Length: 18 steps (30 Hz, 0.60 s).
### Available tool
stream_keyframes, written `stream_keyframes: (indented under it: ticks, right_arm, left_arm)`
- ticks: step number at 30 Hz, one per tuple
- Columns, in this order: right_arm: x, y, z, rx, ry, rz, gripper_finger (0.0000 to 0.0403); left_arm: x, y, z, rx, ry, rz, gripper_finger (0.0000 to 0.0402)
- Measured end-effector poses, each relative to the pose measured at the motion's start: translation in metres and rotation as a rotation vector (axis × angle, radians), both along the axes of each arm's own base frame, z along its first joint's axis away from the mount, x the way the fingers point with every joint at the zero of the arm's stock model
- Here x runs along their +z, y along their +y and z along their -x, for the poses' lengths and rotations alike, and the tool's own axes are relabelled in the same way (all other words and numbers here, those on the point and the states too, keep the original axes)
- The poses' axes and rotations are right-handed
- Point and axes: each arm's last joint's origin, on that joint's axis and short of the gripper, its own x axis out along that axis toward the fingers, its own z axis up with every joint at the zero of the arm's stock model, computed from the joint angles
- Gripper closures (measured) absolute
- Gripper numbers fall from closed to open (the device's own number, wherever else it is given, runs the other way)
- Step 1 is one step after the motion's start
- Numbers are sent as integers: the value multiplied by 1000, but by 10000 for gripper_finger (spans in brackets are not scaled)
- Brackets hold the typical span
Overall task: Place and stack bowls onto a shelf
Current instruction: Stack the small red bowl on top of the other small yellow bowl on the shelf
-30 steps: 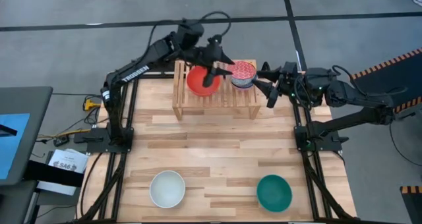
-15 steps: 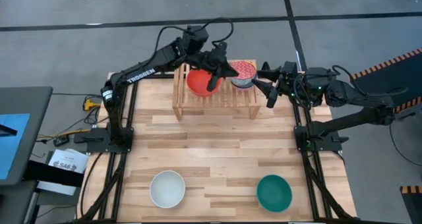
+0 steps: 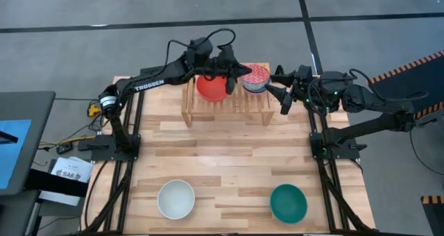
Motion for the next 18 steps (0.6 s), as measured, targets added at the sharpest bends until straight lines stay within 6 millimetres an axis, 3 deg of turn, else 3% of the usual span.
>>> stream_keyframes:
  ticks: [6, 18]
  right_arm:
    - [0, 0, 0, 0, -2, 0, 154]
    - [0, 0, 0, -1, -2, 0, 154]
  left_arm:
    - [-23, 2, -1, 52, 38, 69, 401]
    - [-33, -1, -3, 166, 118, 69, 401]
